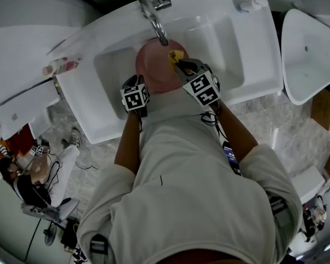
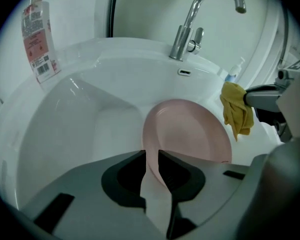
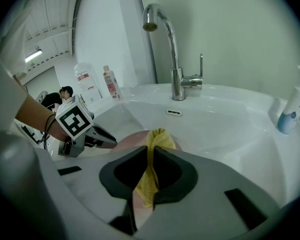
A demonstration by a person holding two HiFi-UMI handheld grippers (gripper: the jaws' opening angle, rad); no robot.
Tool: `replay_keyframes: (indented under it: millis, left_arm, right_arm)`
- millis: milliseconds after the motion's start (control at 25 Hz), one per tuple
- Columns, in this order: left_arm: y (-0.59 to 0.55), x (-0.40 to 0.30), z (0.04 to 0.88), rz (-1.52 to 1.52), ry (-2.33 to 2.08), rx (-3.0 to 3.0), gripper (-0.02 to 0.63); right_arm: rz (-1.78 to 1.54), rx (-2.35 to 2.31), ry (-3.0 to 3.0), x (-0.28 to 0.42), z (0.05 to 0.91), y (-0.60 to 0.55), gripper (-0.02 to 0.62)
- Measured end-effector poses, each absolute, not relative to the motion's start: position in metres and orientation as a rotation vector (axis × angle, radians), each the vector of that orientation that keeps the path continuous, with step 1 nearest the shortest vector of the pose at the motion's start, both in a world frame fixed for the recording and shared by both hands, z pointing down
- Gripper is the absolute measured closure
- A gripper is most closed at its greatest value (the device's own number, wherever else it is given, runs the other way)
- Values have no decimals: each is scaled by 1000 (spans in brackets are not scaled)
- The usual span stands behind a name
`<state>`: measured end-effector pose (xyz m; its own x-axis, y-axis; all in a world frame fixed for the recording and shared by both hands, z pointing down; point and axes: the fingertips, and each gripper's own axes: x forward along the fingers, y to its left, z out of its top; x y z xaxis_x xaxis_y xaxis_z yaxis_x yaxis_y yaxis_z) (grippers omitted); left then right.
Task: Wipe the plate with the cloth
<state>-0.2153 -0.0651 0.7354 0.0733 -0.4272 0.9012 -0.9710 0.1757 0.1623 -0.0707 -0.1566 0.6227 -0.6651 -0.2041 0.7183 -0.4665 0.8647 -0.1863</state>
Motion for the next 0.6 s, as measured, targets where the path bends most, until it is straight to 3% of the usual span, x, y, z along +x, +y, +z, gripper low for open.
replay_keyframes:
  millis: [600]
  left_arm:
    - [-60,-215,766,696,-1442,1310,517]
  right_arm:
    - [475,470,-2302,-69,625,-151,555]
